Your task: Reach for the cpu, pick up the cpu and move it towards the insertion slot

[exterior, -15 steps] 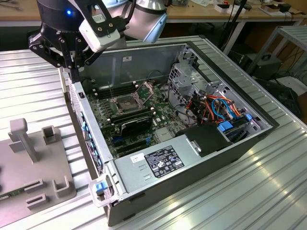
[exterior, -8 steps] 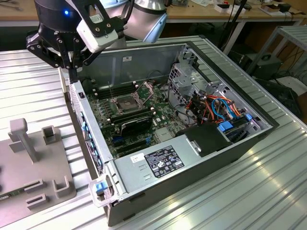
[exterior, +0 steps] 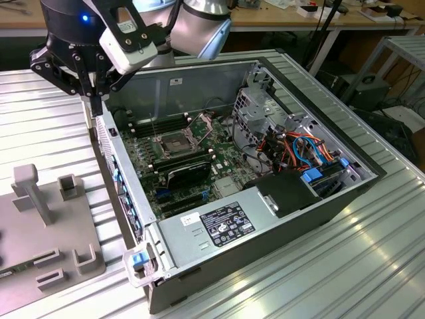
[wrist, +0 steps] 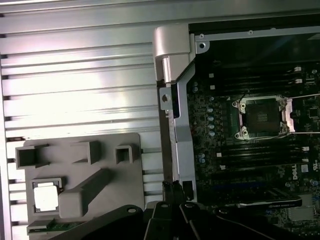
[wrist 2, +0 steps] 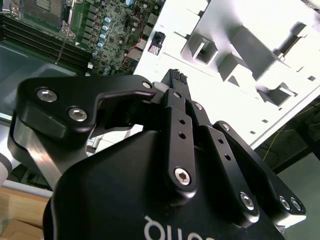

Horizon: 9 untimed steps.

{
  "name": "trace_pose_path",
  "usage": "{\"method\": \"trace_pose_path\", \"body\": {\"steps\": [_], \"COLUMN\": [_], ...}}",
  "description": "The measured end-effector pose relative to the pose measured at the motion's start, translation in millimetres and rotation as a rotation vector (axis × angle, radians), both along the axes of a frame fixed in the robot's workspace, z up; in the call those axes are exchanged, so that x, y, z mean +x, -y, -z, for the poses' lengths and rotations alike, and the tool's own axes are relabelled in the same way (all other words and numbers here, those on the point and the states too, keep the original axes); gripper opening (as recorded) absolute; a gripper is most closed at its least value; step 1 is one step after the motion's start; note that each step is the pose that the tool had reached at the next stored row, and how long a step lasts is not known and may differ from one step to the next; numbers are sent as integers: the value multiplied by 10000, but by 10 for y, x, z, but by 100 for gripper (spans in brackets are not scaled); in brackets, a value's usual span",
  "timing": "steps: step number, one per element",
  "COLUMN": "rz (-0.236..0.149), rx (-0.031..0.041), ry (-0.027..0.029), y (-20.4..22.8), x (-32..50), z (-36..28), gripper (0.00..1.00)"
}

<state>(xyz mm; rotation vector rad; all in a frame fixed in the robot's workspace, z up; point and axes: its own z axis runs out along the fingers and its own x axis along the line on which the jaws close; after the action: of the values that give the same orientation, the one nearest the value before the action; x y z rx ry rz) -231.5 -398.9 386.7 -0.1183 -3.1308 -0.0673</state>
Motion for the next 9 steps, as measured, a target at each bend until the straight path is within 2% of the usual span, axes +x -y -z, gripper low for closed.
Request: {"method": "trace_pose_path", "body": {"steps": [9], "rz": [0], "rx": [0], "ry": [-22], "y": [0], "x": [-63], "z": [4], "gripper": [11]}}
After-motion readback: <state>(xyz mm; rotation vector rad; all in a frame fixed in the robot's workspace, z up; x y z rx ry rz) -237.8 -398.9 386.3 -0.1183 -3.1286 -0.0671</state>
